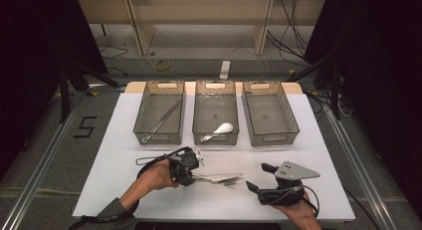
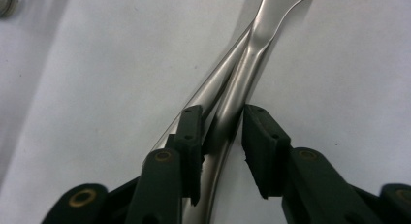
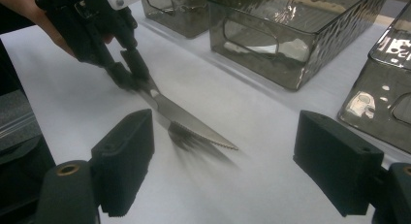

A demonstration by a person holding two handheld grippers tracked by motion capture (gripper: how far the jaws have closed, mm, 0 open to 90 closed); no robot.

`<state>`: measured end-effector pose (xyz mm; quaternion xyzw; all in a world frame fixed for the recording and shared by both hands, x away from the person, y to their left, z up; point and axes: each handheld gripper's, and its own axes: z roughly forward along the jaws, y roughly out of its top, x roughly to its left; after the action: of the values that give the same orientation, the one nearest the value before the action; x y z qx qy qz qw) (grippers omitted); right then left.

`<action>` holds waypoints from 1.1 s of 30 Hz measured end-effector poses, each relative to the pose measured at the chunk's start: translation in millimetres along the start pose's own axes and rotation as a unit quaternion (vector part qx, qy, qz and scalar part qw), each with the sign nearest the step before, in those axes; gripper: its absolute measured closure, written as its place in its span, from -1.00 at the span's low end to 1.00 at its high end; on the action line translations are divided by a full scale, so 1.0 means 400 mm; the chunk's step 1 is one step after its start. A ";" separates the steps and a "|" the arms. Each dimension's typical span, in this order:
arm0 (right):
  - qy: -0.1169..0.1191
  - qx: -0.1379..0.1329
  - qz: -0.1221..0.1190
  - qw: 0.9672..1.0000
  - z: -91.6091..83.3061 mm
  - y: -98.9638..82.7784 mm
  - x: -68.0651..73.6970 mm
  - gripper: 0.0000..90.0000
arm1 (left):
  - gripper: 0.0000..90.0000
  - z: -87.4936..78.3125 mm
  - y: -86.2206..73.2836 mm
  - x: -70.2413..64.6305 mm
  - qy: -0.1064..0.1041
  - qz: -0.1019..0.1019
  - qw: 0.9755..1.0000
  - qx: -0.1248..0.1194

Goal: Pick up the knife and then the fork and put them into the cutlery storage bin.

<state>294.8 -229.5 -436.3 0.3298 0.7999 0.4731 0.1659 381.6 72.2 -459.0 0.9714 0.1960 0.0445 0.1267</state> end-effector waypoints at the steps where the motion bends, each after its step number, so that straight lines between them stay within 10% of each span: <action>1: 0.000 0.000 -0.001 1.000 0.001 0.000 0.000 -0.49 | 0.53 0.000 0.000 0.000 0.000 0.000 1.000 0.000; 24: -0.002 0.002 0.000 1.000 0.003 0.000 0.001 -0.49 | 0.73 0.005 0.009 -0.012 -0.013 0.036 0.999 0.014; 33: -0.001 0.000 -0.002 1.000 0.002 0.001 0.000 -0.49 | 0.75 0.004 0.001 0.001 -0.031 0.017 0.999 -0.002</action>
<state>295.4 -228.6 -436.2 0.3289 0.8005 0.4723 0.1670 382.4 71.8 -460.4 0.9752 0.1755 0.0166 0.1335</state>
